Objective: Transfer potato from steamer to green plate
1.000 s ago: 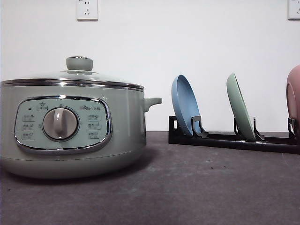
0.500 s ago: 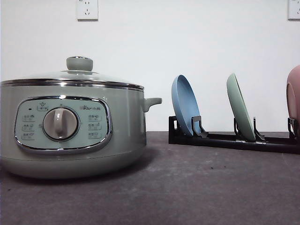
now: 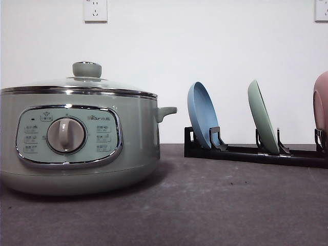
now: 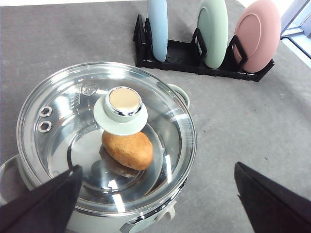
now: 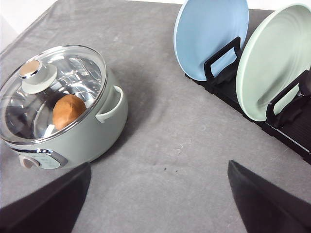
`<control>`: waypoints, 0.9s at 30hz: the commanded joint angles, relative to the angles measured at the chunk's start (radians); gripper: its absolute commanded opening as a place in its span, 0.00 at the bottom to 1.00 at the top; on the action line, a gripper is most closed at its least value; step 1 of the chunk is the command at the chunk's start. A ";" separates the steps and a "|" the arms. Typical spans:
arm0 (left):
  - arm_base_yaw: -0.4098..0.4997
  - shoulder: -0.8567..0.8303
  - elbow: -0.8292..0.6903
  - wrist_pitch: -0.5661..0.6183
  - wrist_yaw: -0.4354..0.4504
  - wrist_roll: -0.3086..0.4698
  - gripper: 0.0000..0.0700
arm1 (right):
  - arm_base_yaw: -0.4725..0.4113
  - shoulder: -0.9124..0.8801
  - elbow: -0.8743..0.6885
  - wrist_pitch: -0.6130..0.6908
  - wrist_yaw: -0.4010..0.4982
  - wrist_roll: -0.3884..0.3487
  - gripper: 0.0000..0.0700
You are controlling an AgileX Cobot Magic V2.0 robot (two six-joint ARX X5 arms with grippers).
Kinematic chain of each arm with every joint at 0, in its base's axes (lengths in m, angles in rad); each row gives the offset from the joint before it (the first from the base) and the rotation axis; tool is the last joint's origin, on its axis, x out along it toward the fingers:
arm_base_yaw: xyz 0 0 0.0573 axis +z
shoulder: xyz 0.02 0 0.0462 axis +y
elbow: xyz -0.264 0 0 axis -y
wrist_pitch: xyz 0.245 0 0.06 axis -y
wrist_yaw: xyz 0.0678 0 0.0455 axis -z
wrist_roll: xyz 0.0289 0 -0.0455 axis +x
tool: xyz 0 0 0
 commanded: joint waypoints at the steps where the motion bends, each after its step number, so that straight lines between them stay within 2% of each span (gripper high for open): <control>1: -0.003 0.006 0.025 0.014 0.002 0.005 0.92 | 0.001 0.007 0.020 0.007 0.000 0.014 0.82; 12: -0.003 0.006 0.025 0.015 0.002 0.005 0.92 | 0.001 0.080 0.045 0.144 0.005 0.192 0.81; 21: -0.003 0.006 0.025 0.015 0.002 0.005 0.91 | 0.001 0.328 0.196 0.197 0.005 0.229 0.78; 27: -0.003 0.006 0.025 0.015 0.002 0.005 0.91 | 0.001 0.529 0.319 0.214 0.031 0.228 0.78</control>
